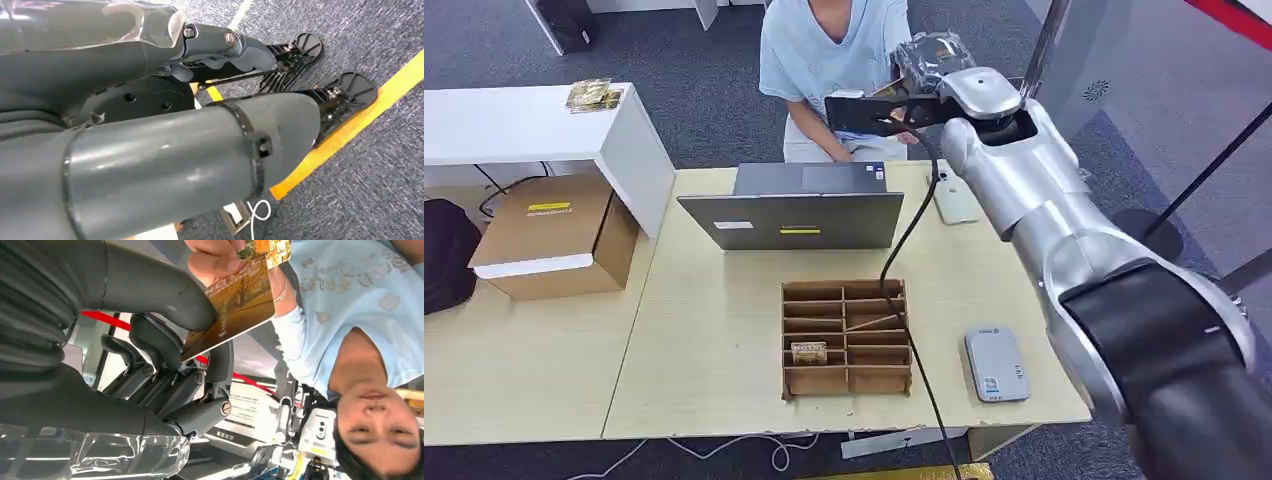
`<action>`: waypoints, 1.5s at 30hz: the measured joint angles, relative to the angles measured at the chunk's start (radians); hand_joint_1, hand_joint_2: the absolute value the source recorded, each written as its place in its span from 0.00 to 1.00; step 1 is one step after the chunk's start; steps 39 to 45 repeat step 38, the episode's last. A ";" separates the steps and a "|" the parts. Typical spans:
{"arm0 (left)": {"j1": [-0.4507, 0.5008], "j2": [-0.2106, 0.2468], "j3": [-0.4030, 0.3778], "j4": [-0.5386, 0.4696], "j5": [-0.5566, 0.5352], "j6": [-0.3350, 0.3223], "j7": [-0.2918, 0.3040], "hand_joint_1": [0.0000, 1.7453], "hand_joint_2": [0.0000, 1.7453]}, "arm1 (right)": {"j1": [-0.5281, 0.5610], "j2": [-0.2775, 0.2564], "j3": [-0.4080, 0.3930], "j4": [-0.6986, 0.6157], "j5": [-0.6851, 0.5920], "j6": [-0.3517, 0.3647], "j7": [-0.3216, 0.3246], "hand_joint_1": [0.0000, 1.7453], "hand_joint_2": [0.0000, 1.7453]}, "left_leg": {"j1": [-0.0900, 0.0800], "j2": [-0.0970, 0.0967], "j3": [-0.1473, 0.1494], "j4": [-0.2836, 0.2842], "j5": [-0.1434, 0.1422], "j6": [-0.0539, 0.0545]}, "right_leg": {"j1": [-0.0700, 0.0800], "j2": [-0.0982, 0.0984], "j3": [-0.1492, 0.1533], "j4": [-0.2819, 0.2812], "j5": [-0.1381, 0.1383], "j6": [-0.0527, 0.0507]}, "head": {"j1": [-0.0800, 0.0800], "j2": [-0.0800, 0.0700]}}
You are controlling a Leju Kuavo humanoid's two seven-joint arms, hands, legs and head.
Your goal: Pass the card to the sensor for recognition and then transmit it.
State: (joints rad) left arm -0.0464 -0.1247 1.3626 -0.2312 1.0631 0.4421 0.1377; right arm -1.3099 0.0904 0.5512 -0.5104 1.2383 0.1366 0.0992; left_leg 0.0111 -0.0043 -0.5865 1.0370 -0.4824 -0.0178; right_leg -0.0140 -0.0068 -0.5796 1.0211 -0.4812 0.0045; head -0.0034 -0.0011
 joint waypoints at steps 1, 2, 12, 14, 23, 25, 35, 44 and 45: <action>0.000 0.000 0.000 0.000 0.000 0.000 0.000 0.00 0.00 | 0.000 0.000 0.002 0.003 0.000 0.000 0.002 0.05 1.00 | 0.000 0.000 0.000 0.000 0.000 0.000 | 0.000 0.000 0.000 0.000 0.000 0.000 | 0.000 0.000; 0.000 0.000 0.000 0.000 0.000 0.000 0.000 0.00 0.00 | 0.000 0.000 0.005 0.006 0.000 -0.001 0.005 0.00 1.00 | 0.000 0.000 0.000 0.000 0.000 0.000 | 0.000 0.000 0.000 0.000 0.000 0.000 | 0.000 0.000; 0.001 0.000 0.000 0.000 0.000 0.000 0.004 0.00 0.00 | 0.001 0.000 0.009 0.021 -0.009 -0.013 0.020 0.00 1.00 | 0.000 0.000 0.000 0.000 0.000 0.000 | 0.000 0.000 0.000 0.000 0.000 0.000 | 0.000 0.000; 0.001 0.000 0.000 0.000 0.000 0.000 0.004 0.00 0.00 | 0.001 -0.001 0.009 0.021 -0.010 -0.016 0.021 0.00 1.00 | 0.000 0.000 0.000 0.000 0.000 0.000 | 0.000 0.000 0.000 0.000 0.000 0.000 | 0.000 0.000; 0.001 -0.002 0.000 0.000 0.000 0.000 -0.002 0.00 0.00 | 0.008 -0.020 0.007 0.010 -0.032 -0.073 0.027 0.00 1.00 | 0.000 0.000 0.000 0.000 0.000 0.000 | 0.000 0.000 0.000 0.000 0.000 0.000 | 0.000 0.000; 0.001 -0.003 0.000 0.000 0.000 0.000 -0.006 0.00 0.00 | 0.028 -0.034 -0.001 -0.023 -0.041 -0.126 0.038 0.00 1.00 | 0.000 0.000 0.000 0.000 0.000 0.000 | 0.000 0.000 0.000 0.000 0.000 0.000 | 0.000 0.000; 0.002 -0.019 0.000 0.000 0.000 -0.003 -0.035 0.00 0.00 | 0.358 -0.185 -0.121 -0.469 -0.119 -0.277 0.034 0.00 1.00 | 0.000 -0.003 0.000 0.001 0.000 0.001 | 0.000 -0.002 0.001 -0.002 0.000 0.000 | 0.000 0.000; 0.003 -0.024 0.000 0.000 0.000 -0.006 -0.041 0.00 0.00 | 0.504 -0.228 -0.182 -0.633 -0.176 -0.336 -0.002 0.00 1.00 | 0.000 -0.003 0.000 0.001 -0.001 0.001 | 0.000 -0.002 0.001 -0.002 0.000 0.001 | 0.000 0.000; 0.003 -0.024 0.000 0.000 0.000 -0.006 -0.041 0.00 0.00 | 0.504 -0.228 -0.182 -0.633 -0.176 -0.336 -0.002 0.00 1.00 | 0.000 -0.003 0.000 0.001 -0.001 0.001 | 0.000 -0.002 0.001 -0.002 0.000 0.001 | 0.000 0.000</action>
